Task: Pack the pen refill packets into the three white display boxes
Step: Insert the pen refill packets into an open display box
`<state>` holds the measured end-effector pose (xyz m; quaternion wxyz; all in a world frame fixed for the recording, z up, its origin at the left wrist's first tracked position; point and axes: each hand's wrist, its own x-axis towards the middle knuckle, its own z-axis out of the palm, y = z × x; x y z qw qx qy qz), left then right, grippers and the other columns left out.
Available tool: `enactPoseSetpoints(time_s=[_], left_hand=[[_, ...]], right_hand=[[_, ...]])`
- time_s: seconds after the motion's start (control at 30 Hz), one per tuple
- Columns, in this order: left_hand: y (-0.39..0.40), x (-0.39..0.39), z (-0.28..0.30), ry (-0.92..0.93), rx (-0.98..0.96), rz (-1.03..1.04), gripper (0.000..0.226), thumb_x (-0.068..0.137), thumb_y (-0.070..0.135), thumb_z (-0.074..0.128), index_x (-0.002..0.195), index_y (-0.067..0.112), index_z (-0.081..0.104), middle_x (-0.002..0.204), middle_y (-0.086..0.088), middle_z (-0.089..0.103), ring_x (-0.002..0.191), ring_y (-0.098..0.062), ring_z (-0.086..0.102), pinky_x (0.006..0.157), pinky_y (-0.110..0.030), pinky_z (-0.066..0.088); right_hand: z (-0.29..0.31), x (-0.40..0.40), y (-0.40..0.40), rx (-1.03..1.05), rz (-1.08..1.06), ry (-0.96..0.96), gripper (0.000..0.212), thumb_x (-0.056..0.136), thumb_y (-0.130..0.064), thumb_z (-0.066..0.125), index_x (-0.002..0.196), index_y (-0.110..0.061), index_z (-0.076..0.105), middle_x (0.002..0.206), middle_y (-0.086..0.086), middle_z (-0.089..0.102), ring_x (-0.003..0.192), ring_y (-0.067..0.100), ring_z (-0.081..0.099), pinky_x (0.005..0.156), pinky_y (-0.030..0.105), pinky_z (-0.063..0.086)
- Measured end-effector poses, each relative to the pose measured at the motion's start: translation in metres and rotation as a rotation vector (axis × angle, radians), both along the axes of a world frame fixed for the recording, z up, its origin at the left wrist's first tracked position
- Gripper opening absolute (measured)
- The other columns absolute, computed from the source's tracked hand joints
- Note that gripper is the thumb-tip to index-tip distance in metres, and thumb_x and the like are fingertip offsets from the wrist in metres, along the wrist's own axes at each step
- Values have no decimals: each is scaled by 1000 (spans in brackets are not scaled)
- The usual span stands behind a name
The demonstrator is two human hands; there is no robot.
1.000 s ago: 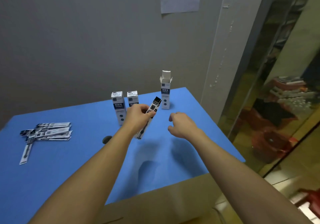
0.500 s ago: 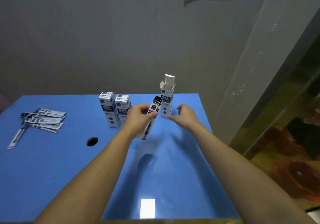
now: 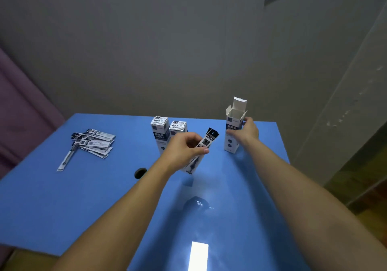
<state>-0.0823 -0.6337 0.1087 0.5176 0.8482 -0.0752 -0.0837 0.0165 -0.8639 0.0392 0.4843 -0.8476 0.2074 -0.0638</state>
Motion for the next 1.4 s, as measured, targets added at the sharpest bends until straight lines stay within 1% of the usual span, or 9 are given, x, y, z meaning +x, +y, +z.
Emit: enactPoseSetpoints(time_s=[0.13,0.33,0.4,0.53,0.63,0.8,1.0,1.17,1.4], left_hand=[[7,1,9,-9,-42,29,8,83,12,81,85,16,73,78,7,74,72,-2,67,65,-15,47],[10,-8,40,-107,-246,58,11,82,4,79,89,10,74,82,4,76,80,-8,70,76,-22,54],[8,-16,60,-196,-353,55,13,81,2,80,88,10,74,83,2,76,80,-10,71,75,-22,55],[7,-35,96,-372,-537,31,17,79,-2,78,86,12,73,84,-1,75,86,-17,71,82,-30,58],[9,-47,114,-452,-609,10,15,78,2,79,86,12,72,85,-2,75,88,-24,72,86,-37,59],[9,-62,125,-510,-652,-32,14,73,11,80,84,12,72,84,-2,75,85,-27,72,84,-40,59],[5,-72,124,-528,-747,-53,14,73,5,79,82,12,71,81,-4,74,82,-26,72,81,-36,57],[0,-74,114,-520,-726,-23,20,75,-7,78,82,10,70,79,-6,72,78,-23,70,78,-33,58],[-6,-75,109,-501,-815,72,13,74,9,80,81,14,71,79,-2,71,77,-20,67,74,-26,54]], right_hand=[[0,-9,1,-19,69,-1,49,74,-25,84,115,-16,59,106,-1,65,101,20,61,80,29,46],[10,-52,11,14,251,-262,44,69,-21,89,107,-23,66,94,-11,69,87,8,65,74,19,49],[17,-70,15,14,335,-340,45,70,-19,89,108,-26,68,94,-13,69,85,1,64,72,11,48],[29,-99,20,-41,435,-445,45,70,-19,90,103,-38,66,97,-26,67,91,1,64,82,14,51],[39,-114,25,-57,464,-507,45,69,-20,92,106,-30,69,101,-26,67,93,5,65,83,14,50],[58,-132,35,-82,517,-589,52,68,-19,92,108,-39,65,100,-26,68,93,5,64,83,12,48],[63,-142,47,-96,551,-598,53,70,-21,91,104,-49,61,102,-27,67,93,7,65,82,17,51],[64,-145,55,-101,579,-594,43,71,-23,90,100,-41,64,98,-21,69,92,11,66,83,28,55],[64,-145,62,-110,599,-591,42,72,-29,89,109,-25,69,102,-15,70,95,10,66,83,27,55]])
